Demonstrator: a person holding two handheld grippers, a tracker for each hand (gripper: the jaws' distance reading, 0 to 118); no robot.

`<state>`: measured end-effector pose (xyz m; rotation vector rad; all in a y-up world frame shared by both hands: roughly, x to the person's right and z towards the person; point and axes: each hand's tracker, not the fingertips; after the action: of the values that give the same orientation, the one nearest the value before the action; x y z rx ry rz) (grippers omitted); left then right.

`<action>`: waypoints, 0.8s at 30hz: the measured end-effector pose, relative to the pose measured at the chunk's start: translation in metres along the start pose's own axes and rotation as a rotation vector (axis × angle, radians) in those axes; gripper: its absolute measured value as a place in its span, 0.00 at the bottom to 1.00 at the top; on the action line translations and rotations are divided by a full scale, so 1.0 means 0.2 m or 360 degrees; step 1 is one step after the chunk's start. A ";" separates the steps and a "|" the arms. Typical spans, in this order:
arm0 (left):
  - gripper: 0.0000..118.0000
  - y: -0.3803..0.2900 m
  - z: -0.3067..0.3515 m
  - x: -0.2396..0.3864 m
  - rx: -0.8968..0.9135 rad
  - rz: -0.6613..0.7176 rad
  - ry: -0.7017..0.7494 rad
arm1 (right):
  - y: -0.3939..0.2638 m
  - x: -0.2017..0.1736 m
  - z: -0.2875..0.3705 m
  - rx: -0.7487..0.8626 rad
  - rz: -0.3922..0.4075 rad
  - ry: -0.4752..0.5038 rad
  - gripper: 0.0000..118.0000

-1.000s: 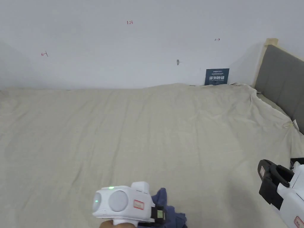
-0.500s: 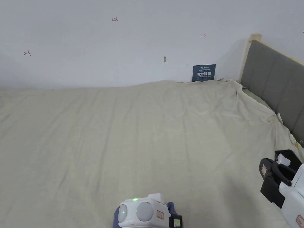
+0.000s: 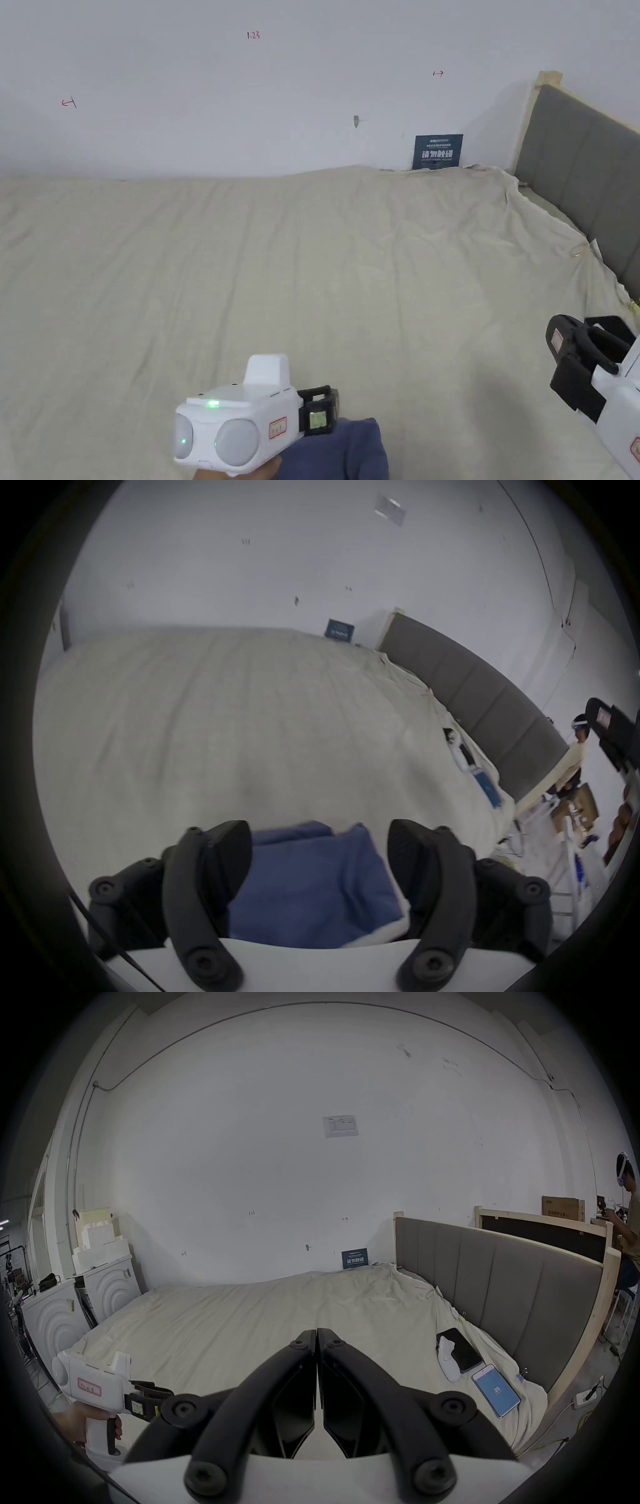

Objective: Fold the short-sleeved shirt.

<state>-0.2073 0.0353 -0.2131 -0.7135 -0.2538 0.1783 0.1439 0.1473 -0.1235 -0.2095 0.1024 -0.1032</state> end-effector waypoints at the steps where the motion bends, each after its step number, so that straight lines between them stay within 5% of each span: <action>1: 0.63 -0.03 -0.01 -0.01 0.0028 -0.0038 0.0037 | 0.00 0.00 0.00 0.0002 0.0003 0.0002 0.00; 3: 0.55 -0.07 -0.04 -0.02 -0.0018 -0.0033 0.0082 | 0.00 -0.01 0.01 0.0001 0.0008 0.0003 0.00; 6: 0.10 -0.18 -0.08 -0.05 0.0056 -0.0036 0.0071 | 0.00 -0.01 0.01 -0.0008 0.0007 0.0004 0.00; 8: 0.02 -0.23 -0.14 -0.04 -0.0009 -0.0061 0.0064 | -0.01 0.00 0.01 -0.0011 0.0007 0.0002 0.00; 24: 0.00 -0.54 -0.44 0.34 -0.0270 -0.0157 -0.0109 | -0.02 0.10 0.06 -0.0060 0.0049 -0.0036 0.00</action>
<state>-0.1078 -0.0837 -0.1941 -0.8619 -0.3720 0.0882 0.1643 0.1434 -0.1134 -0.2465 0.0851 -0.0680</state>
